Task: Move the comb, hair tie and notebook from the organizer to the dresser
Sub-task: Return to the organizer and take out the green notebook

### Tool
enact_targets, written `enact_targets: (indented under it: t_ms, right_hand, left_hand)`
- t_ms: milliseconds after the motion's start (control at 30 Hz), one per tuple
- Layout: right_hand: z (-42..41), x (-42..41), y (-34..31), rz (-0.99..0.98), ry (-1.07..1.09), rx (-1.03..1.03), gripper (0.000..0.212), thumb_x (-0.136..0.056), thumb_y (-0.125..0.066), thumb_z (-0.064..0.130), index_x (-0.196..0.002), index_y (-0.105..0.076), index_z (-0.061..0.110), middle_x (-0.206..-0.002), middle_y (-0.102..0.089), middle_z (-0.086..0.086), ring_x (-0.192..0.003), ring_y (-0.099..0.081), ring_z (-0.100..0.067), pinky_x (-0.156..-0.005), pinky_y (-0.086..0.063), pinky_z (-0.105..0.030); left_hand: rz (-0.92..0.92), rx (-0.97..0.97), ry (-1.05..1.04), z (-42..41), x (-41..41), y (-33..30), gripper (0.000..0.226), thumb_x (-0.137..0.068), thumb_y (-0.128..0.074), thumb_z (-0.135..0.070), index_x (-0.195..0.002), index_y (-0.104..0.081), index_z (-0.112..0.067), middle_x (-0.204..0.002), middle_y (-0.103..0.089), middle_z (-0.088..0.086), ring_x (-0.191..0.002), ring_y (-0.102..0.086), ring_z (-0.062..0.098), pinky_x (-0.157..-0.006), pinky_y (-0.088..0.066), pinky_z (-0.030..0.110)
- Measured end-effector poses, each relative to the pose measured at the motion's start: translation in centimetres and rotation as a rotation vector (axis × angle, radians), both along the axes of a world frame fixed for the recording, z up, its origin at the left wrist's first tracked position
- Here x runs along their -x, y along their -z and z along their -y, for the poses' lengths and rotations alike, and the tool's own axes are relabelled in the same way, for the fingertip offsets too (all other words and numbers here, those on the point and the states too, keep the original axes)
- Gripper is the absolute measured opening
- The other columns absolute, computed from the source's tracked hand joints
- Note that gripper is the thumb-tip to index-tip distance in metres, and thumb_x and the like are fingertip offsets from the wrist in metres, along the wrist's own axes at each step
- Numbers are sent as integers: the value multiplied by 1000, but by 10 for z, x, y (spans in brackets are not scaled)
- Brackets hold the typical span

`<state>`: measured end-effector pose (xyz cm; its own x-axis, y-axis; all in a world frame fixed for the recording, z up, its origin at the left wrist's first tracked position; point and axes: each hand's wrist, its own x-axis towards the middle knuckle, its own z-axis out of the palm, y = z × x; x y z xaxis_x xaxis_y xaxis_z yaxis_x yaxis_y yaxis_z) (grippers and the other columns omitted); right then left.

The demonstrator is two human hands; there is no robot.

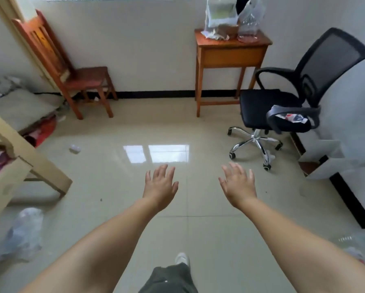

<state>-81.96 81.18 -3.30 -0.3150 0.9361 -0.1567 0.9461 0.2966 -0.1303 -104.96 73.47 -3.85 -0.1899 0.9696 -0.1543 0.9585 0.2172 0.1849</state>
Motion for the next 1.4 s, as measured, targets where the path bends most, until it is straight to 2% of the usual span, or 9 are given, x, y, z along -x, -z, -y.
enact_targets:
  t_ms: [133, 333, 500, 633, 867, 1033, 1233, 1367, 1400]
  right_hand:
    - [-106, -17, -21, -10, 120, -15, 50, -97, -27, 41, -144, -27, 24, -156, -21, -3, -144, -13, -19, -115, -9, -52]
    - [-264, -54, -6, 3, 274, -20, 48, -97, -27, 39, -142, -28, 23, -155, -22, -4, -144, -13, -21, -116, -9, -54]
    - [-423, -60, 1, 31, 252, 11, 49, -97, -26, 40, -143, -25, 25, -156, -20, -3, -145, -12, -19, -116, -8, -53]
    - [-558, -55, -17, 62, 181, -19, 50, -97, -26, 41, -144, -24, 26, -156, -21, -2, -145, -13, -20, -116, -10, -52]
    - [-766, 1, -37, 35, 65, -102, 49, -97, -30, 41, -143, -29, 25, -153, -28, -3, -144, -18, -21, -116, -13, -52]
    - [-913, 53, -36, 8, 82, -112, 48, -97, -28, 40, -143, -28, 24, -154, -27, -3, -144, -18, -21, -117, -13, -50]
    - [-1068, 111, -75, -104, 82, -141, 47, -97, -31, 37, -140, -33, 18, -149, -36, -5, -137, -32, -23, -109, -32, -41]
    - [-1152, 139, -97, -243, 71, -155, 45, -97, -32, 33, -138, -36, 15, -143, -42, -7, -130, -39, -26, -100, -41, -43]
    - [-1204, 153, -98, -243, 26, -154, 44, -97, -31, 33, -137, -36, 15, -142, -43, -7, -128, -40, -27, -97, -43, -43]
  left_hand:
    - [-30, -48, 152, -144, -9, -24, 55, -95, -27, -40, -145, -15, -20, -156, -17, 7, -145, -10, 22, -117, -4, 50]
    - [-20, -90, 321, -336, -44, -26, 53, -95, -28, -40, -144, -19, -20, -156, -20, 7, -144, -11, 22, -117, -3, 50]
    - [-16, -64, 250, -489, -46, -11, 53, -95, -28, -41, -144, -19, -21, -156, -20, 6, -144, -12, 22, -117, -5, 50]
    - [-9, -71, 154, -601, -31, -24, 53, -95, -28, -41, -144, -20, -23, -156, -21, 4, -144, -13, 20, -118, -5, 49]
    - [-25, -129, 52, -777, 25, -34, 52, -95, -28, -41, -143, -23, -21, -155, -24, 5, -144, -16, 21, -118, -8, 49]
    - [-37, -180, 88, -932, 73, -34, 53, -95, -29, -41, -144, -22, -22, -155, -23, 5, -144, -14, 21, -118, -8, 48]
    - [-27, -240, 101, -1108, 126, -78, 53, -92, -34, -31, -143, -21, -23, -155, -23, 6, -143, -17, 23, -117, -14, 48]
    - [41, -273, 80, -1184, 137, -91, 55, -91, -40, -26, -143, -22, -21, -153, -27, 8, -141, -22, 26, -115, -21, 44]
    - [77, -294, 44, -1226, 143, -84, 56, -91, -41, -27, -143, -22, -20, -152, -28, 9, -140, -24, 27, -115, -23, 44]
